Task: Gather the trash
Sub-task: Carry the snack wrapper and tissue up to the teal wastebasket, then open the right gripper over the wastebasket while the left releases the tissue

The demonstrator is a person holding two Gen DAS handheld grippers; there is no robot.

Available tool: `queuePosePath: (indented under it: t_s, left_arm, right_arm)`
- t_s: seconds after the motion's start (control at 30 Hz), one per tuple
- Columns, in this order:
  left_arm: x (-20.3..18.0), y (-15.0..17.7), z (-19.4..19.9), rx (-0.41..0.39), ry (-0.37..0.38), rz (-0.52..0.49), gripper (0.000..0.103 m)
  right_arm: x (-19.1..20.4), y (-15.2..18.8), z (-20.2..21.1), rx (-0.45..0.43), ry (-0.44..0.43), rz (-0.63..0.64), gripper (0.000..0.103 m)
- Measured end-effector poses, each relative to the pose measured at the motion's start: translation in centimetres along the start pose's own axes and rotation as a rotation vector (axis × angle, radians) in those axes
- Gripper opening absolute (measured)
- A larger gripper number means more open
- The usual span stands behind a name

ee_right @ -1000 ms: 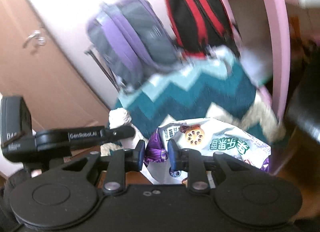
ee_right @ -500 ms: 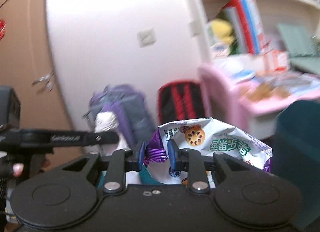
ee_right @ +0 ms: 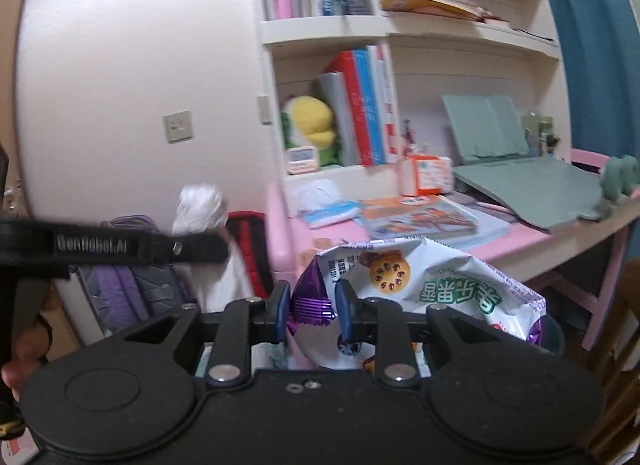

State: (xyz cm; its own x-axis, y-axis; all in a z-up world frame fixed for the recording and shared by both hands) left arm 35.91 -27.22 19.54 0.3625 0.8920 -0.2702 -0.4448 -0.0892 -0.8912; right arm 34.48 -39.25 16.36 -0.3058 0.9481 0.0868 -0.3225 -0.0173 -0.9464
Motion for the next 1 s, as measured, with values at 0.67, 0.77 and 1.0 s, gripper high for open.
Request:
queuePosePath:
  t_s: [0.67,0.77,1.0]
  left_arm:
    - [-6.5,5.9,-15.8,0.222,-0.070,-0.217,0.016]
    - [-6.2,7.4,-16.8,0.267,-0.068,-0.224,0.016]
    - [-5.7,10.3,-18.4,0.365,-0.059,-0.185,0.019]
  right_arm:
    - [-4.5,8.4,-4.6,0.308,0.037,0.200,0.025]
    - [-4.9,9.0,-4.9,0.339,0.053,0.173,0.025]
    - [-6.0,9.8,-4.7,0.361,0.077,0.116,0.032]
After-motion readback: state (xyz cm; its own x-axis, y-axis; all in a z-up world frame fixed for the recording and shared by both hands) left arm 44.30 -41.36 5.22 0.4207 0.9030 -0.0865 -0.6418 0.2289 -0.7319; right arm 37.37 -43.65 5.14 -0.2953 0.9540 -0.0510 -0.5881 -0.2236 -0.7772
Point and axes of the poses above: each gripper's, at about its wrist camera, not at the fingertips, and z roughly against the way its jaws point, x to its left, y to its underside, the point moved 10 cm from there along -z, roughly the way its jaws point, and after that the axes turned 5 degrees about z, right-handed, at the moved point
